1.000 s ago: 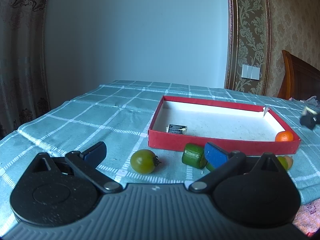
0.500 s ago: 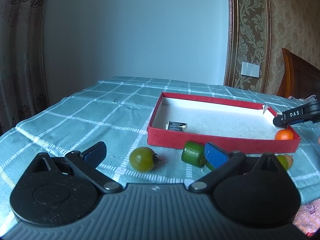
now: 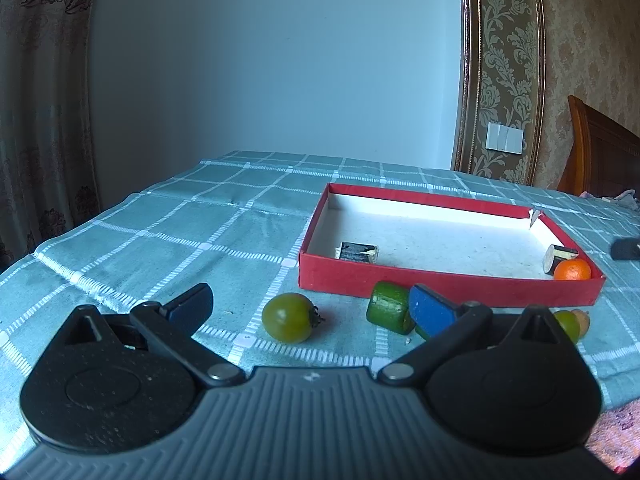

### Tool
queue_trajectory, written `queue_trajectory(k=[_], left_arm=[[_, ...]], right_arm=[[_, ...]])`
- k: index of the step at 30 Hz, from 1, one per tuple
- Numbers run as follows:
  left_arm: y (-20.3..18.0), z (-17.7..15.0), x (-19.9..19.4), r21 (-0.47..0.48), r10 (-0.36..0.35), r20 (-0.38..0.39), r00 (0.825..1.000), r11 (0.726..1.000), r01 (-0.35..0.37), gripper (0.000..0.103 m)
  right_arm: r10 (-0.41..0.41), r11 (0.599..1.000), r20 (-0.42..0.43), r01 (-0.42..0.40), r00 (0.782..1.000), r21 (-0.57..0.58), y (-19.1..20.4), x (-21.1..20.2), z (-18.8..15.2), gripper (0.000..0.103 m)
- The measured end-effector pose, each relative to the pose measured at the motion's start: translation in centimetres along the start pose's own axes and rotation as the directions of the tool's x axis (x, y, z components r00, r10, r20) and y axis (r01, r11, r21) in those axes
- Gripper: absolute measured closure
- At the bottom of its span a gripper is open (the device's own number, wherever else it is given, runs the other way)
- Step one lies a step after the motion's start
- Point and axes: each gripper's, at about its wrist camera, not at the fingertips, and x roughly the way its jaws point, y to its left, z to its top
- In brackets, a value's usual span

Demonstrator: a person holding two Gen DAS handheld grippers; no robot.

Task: Organize fruits
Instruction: 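Carry the metal cylinder into the red tray and open the right gripper, then move the left gripper down onto the brown kiwi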

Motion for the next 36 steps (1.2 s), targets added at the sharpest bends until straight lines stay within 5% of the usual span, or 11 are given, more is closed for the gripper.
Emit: queue_trajectory(k=[8, 16, 23, 36], left_arm=[[-0.1, 0.0, -0.2, 0.001, 0.014, 0.004, 1.000, 1.000, -0.014, 0.000], [0.1, 0.1, -0.1, -0.007, 0.019, -0.005, 1.000, 1.000, -0.019, 0.000], [-0.5, 0.0, -1.0, 0.025, 0.052, 0.017, 0.998, 0.998, -0.052, 0.000], [-2.3, -1.5, -6.5, 0.072, -0.128, 0.027, 0.991, 0.989, 0.126, 0.000]], right_arm=[[0.032, 0.995, -0.001, -0.031, 1.000, 0.099, -0.6, -2.3, -5.0, 0.021], [0.027, 0.964, 0.012, -0.029, 1.000, 0.265, -3.6, -0.5, -4.3, 0.021], [0.047, 0.964, 0.003, -0.046, 0.999, 0.261, -3.6, -0.4, -4.6, 0.021], [0.058, 0.960, 0.011, -0.059, 0.998, 0.273, -3.7, -0.6, -4.6, 0.021]])
